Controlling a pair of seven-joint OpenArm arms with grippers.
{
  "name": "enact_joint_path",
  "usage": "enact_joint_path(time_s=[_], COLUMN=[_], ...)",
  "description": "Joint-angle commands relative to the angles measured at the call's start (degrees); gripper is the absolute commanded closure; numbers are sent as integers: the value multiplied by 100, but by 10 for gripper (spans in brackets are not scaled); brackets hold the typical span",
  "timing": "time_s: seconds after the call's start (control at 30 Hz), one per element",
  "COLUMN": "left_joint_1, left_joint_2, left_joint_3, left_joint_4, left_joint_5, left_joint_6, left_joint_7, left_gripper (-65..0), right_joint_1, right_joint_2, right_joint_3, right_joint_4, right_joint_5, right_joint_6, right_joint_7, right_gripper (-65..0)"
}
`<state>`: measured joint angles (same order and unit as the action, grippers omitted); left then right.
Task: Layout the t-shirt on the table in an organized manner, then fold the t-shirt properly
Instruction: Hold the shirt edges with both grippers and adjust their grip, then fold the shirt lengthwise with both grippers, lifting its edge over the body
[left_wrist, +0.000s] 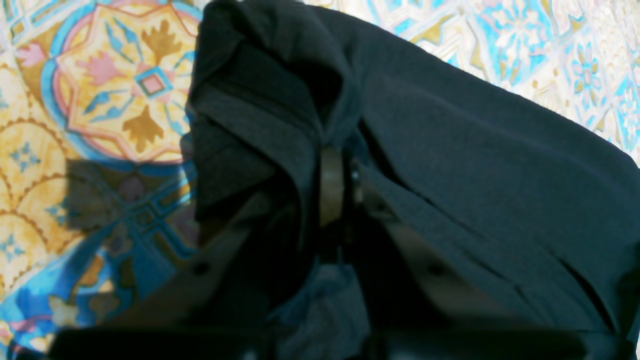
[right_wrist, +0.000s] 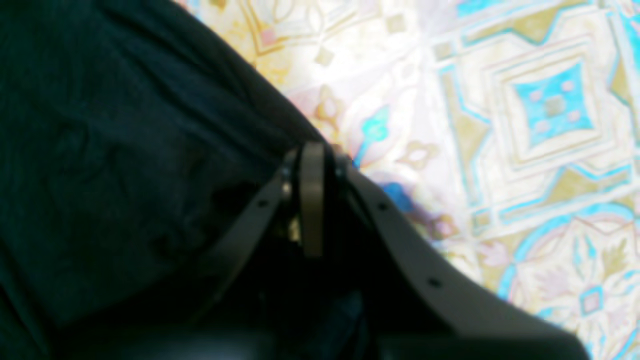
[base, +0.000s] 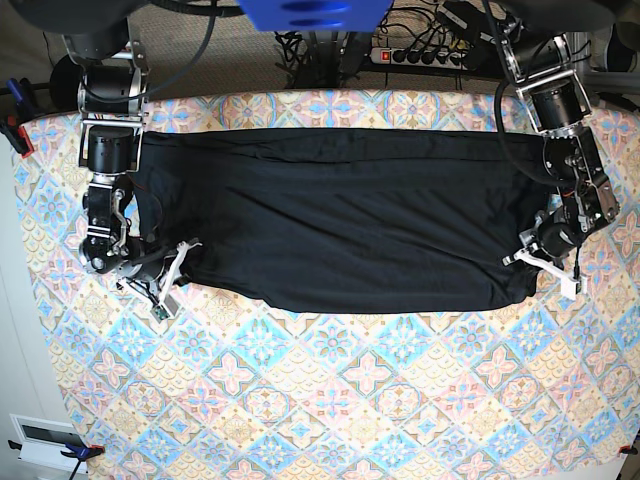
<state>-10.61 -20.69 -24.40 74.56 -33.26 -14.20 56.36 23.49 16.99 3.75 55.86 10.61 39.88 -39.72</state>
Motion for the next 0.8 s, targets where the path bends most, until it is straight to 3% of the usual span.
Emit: enact_joint_path(time_s=[0.0,0.17,0.63,0.77], left_joint_1=[-121,-112,564,819], left_joint_2=[-107,-116,-116,-89], left_joint_3=[-34,-34,-70,-711], left_joint_4=[126,170,1286,1401], left_joint_5=[-116,-125,-99,-99], left_joint_6=[-27,-35,-35,-35], left_joint_7=[-190,-278,-286,-278], left_gripper=[-3,-3,-3,-3], right_joint_1=[144,-208,-1456,-1808], right_joint_2=[72,309,318,318], right_joint_3=[34,306,1449,1722], right_joint_4=[151,740,2841,3342], right_joint_5=[244,807,1686,2020], right_joint_6=[12,12,12,12], right_joint_7=[82,-173,-1175,-1412], right_gripper=[0,0,0,0])
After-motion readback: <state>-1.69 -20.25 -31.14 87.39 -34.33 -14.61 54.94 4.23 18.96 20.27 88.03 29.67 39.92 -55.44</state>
